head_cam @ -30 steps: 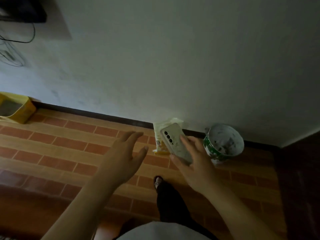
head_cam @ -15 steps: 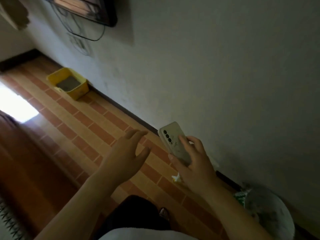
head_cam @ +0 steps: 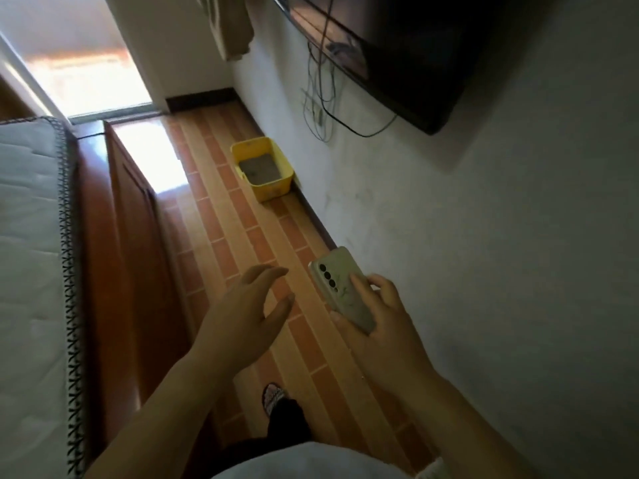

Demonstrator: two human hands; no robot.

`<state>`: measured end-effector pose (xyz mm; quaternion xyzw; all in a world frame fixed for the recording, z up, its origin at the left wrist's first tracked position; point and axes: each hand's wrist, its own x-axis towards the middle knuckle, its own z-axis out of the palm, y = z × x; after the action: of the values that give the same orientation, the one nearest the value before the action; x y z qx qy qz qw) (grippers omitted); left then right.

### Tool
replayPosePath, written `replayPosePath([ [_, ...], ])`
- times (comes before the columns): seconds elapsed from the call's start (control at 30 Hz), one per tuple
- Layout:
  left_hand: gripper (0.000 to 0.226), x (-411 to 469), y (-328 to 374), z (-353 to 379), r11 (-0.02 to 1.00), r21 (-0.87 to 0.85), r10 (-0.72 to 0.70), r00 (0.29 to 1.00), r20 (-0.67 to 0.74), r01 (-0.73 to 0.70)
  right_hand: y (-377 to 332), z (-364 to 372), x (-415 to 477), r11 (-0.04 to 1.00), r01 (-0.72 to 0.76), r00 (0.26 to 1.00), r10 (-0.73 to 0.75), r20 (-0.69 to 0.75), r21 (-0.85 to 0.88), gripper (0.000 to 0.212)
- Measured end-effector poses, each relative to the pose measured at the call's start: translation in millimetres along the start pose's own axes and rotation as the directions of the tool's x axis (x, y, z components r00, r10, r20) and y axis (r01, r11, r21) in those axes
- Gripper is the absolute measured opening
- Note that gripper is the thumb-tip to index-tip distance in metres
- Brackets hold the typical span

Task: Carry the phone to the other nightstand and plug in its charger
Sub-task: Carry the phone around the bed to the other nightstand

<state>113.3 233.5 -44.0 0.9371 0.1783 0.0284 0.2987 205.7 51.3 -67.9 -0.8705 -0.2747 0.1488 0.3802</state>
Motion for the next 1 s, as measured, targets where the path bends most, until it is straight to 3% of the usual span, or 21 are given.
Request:
replayPosePath([
  [0.17,0.05,75,-57,-53,0.998,0.011,-0.063,0.996,-0.066,0.064,-44,28,108,0.992,0.125,0.991,-0.127,0.053,0.031,0.076],
  [0.47,0.049,191,-144,-105,0.985,-0.002,-0.169,0.977,-0.134,0.17,-82,77,277,0.983,0.183,0.966,-0.184,0.18,0.019,0.068],
  [0.63,0.049,289,-185,-148,0.976,0.013,-0.21,0.953,-0.217,0.218,-108,99,396,0.955,0.289,0.937,-0.296,0.184,0.064,0.066],
  [1.0,0.047,455,-263,-227,0.938,-0.044,-0.34,0.892,-0.298,0.343,-165,138,614,0.932,0.327,0.89,-0.36,0.279,0.158,0.065],
])
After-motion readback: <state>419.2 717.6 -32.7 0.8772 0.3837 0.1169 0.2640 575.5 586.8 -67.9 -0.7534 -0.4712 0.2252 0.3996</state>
